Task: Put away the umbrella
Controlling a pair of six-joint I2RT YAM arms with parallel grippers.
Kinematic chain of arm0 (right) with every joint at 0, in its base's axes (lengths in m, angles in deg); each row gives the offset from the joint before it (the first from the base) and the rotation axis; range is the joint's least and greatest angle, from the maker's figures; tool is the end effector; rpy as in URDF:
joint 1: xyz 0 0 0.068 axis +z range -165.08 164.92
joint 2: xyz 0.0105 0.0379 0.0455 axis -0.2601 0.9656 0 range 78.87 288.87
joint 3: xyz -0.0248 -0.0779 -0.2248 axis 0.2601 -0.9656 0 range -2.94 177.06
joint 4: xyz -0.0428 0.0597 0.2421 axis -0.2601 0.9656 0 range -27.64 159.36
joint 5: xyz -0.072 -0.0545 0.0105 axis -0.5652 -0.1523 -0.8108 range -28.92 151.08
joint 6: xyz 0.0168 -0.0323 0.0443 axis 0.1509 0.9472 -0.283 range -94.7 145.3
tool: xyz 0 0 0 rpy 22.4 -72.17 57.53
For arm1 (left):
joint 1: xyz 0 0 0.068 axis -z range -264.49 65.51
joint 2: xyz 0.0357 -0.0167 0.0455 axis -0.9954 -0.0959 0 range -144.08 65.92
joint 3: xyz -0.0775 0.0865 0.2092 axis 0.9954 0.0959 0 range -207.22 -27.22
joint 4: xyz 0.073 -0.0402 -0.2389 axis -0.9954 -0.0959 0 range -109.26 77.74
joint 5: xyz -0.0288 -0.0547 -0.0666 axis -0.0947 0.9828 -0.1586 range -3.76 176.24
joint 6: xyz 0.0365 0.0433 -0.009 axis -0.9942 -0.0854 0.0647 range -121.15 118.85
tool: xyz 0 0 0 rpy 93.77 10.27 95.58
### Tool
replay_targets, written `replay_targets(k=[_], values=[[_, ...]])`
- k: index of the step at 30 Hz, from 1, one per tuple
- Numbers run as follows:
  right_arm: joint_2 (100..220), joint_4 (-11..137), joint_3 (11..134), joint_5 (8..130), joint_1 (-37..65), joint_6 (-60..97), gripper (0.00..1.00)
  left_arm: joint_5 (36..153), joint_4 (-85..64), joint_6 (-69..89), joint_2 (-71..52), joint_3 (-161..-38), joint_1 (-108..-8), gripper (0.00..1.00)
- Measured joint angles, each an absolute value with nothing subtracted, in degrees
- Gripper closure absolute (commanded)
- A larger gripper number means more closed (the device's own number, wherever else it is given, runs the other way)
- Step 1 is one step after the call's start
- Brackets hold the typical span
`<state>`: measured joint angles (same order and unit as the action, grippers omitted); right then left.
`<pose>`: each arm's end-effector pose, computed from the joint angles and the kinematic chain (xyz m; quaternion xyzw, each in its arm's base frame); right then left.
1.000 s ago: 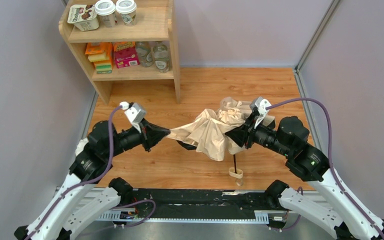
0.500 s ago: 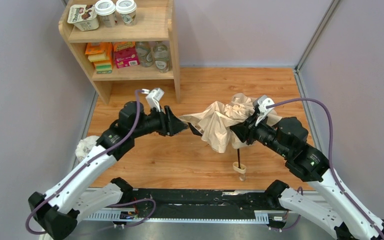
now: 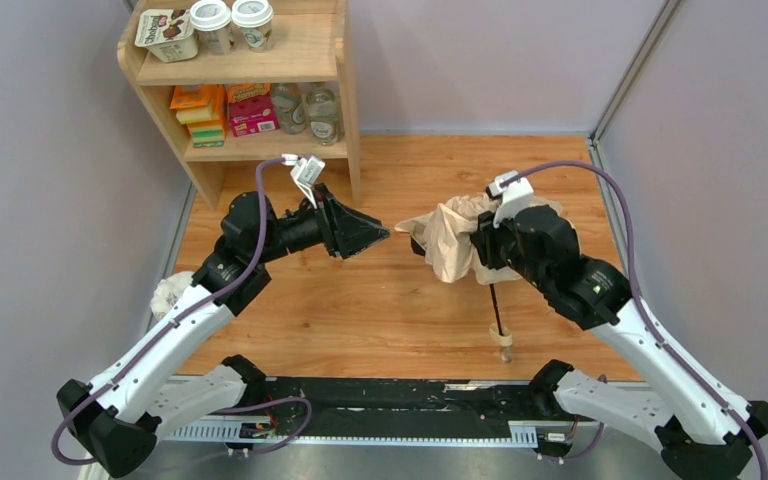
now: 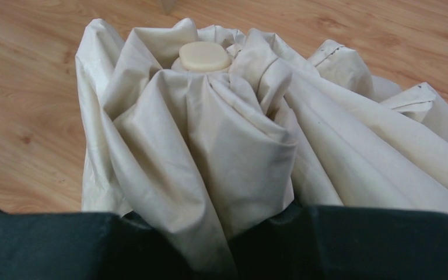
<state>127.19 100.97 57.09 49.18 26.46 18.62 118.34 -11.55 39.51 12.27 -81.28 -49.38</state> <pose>0.1463 0.1183 0.3398 -0.2021 0.8249 0.1320 0.5111 0.1742 -0.1488 0.3618 0.1646 0.6816 -0.5741 0.4227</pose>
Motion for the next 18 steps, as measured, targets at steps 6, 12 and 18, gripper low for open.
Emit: replay_targets(k=[6,12,18], values=[[134.16,103.2,64.26,47.59,26.24,19.08,1.0,118.28,-4.34,40.1,7.31,-80.82,-48.94,0.31],[135.88,103.53,66.33,55.83,26.29,17.14,1.0,118.82,-1.61,40.28,-5.25,-83.05,-44.09,0.47],[136.98,106.85,70.09,67.48,26.22,15.59,1.0,113.95,-15.97,32.89,-10.26,-87.64,-42.89,0.76]])
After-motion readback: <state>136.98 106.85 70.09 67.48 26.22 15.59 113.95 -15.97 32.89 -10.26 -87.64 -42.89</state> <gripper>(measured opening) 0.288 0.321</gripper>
